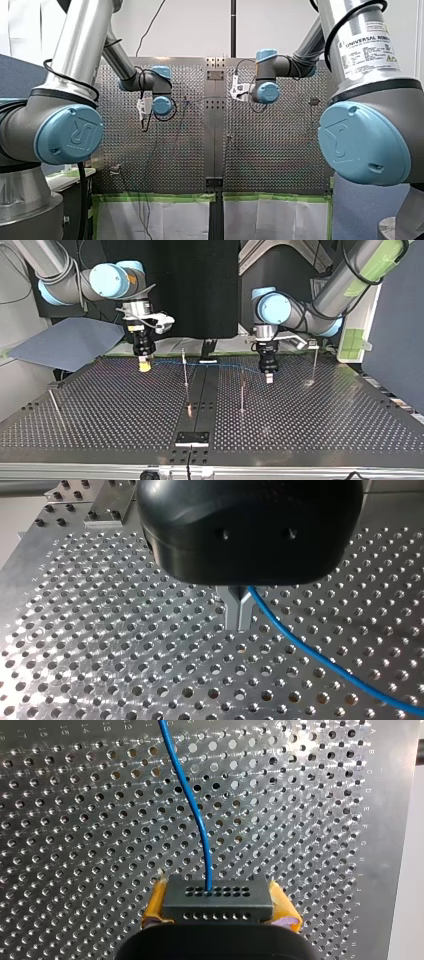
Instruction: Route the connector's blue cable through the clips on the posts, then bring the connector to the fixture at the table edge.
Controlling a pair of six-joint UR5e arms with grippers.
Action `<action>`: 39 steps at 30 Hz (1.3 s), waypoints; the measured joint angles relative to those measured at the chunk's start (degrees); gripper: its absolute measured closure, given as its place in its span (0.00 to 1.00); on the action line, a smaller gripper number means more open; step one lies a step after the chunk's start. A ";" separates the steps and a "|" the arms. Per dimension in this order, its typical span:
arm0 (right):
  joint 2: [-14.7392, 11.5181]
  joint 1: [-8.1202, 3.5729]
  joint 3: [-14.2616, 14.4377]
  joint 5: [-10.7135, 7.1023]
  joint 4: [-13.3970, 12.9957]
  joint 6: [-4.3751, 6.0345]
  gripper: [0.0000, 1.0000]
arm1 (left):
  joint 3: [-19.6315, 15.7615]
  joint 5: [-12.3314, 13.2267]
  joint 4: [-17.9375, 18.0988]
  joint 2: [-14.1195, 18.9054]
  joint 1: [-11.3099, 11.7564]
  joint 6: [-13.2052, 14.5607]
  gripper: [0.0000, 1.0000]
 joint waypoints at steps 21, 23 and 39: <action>2.10 -1.40 -0.98 -1.54 -0.63 0.77 0.84 | 2.54 2.07 -0.61 -0.31 1.34 -0.01 1.00; 2.80 -1.42 -1.25 -1.94 -0.88 0.91 0.84 | 2.93 2.40 -0.64 -0.42 1.34 -0.03 1.00; 7.74 -2.08 -7.04 -2.86 -0.78 2.44 0.84 | 9.27 2.64 -3.16 -6.32 1.78 0.36 1.00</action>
